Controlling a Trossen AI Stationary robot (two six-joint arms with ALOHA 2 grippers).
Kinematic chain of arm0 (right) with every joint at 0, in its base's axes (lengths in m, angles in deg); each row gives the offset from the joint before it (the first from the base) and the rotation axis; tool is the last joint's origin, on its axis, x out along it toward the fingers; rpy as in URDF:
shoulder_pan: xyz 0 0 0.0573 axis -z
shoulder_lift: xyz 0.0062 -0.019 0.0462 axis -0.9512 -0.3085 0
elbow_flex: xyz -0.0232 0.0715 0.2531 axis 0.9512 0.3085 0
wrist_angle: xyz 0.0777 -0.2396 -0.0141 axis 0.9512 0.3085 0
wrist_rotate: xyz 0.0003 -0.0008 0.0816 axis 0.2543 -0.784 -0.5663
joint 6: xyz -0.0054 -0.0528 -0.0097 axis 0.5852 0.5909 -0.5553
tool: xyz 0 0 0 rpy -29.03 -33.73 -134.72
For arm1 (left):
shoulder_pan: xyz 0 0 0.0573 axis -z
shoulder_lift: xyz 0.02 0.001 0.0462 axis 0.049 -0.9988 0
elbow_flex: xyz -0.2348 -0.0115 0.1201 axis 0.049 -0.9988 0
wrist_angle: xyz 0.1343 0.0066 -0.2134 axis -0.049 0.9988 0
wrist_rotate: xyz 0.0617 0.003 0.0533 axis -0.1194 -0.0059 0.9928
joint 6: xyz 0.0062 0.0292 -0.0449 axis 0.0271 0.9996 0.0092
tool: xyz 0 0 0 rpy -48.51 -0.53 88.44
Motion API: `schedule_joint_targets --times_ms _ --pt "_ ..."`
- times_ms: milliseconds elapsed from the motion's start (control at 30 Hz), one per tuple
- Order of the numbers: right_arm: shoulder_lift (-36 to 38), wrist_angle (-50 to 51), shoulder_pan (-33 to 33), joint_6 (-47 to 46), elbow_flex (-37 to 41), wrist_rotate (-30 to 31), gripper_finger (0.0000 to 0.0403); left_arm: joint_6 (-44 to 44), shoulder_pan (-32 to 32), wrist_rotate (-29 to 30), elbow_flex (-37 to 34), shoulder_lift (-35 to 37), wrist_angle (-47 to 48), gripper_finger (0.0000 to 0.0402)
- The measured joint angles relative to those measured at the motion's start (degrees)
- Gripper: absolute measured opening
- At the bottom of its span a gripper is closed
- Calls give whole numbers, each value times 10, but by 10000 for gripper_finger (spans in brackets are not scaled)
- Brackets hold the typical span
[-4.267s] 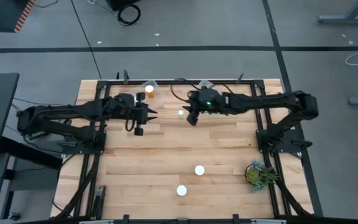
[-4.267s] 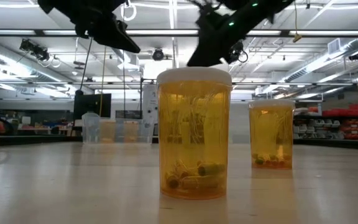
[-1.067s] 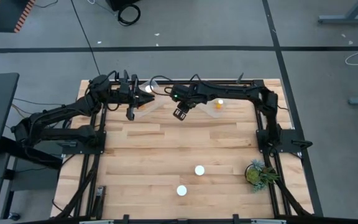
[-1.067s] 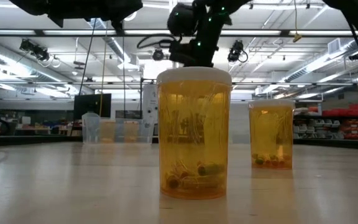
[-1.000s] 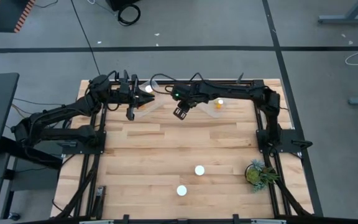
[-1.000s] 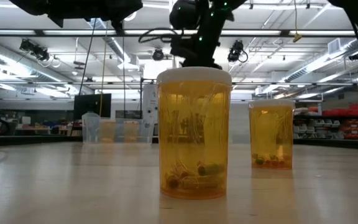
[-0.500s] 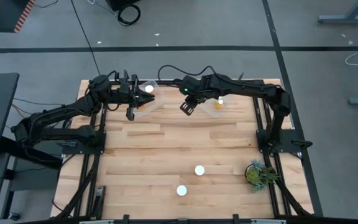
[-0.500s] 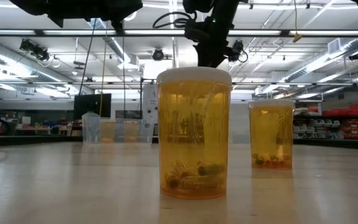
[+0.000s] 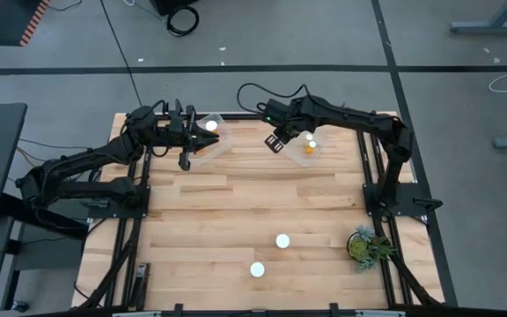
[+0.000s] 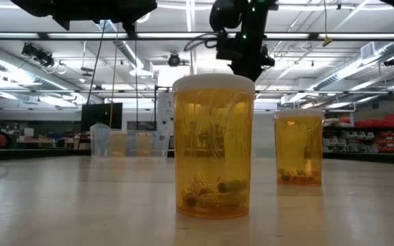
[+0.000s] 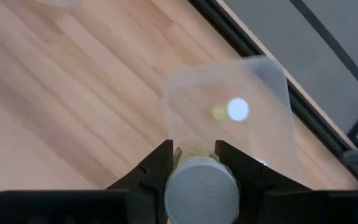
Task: Pick and place medicine bottles into bin by pill shape (circle, oval)
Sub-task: Put the small yellow pill bottle into the right transparent bin
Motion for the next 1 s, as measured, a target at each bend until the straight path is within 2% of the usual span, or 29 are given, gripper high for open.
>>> schedule_joint_targets --times_ms 233,400,733,1000 --pt "0 -6 38 -12 85 -7 120 0 0 0 0 0 0 58" --pt "0 -55 54 -14 149 -25 120 0 0 0 0 0 0 63" --pt "0 -149 64 -9 222 -33 120 0 0 0 0 0 0 53" --pt "0 -222 89 -5 275 -44 120 0 0 0 0 0 0 61"
